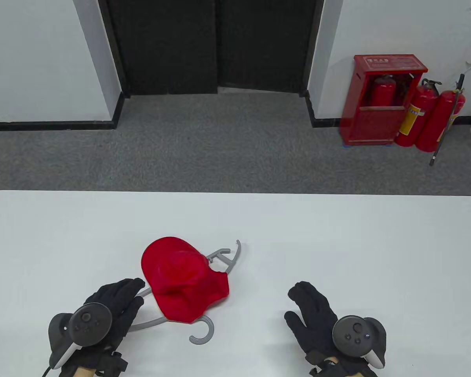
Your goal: Remove the baseball cap from gray hanger
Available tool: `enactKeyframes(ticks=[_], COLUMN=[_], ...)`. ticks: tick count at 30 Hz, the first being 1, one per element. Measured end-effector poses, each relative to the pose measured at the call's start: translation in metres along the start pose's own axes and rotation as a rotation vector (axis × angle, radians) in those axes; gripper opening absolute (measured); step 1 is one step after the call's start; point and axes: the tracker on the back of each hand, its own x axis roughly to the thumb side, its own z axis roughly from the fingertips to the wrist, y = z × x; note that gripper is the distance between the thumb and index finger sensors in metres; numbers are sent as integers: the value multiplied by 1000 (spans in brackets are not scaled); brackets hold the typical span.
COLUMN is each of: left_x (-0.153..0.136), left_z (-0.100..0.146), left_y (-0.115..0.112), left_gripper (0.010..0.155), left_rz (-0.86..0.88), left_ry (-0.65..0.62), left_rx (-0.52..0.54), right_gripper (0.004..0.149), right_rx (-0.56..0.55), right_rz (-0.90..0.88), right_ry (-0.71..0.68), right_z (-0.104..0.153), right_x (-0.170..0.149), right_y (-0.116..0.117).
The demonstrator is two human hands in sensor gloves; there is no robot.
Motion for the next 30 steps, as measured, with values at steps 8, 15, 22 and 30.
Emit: enactKeyframes(ticks=[8, 15, 22, 30], left_x=[0, 1, 2, 3], left_z=[-1, -1, -1, -2], left_y=[-2, -2, -3, -6], left_gripper=[53, 53, 53, 53], left_rz=[-4, -6, -2, -20], left_ry=[0, -1, -4, 2], left_rx=[-12, -27, -32, -32], right_gripper=[65, 64, 65, 65], right_rx=[13, 20, 22, 16], right_rz=[-6, -4, -18, 0], right_ry=[-8, -9, -3, 0], right_z=[0, 0, 0, 0], right_x=[0, -1, -1, -2], right_y=[1, 1, 3, 3])
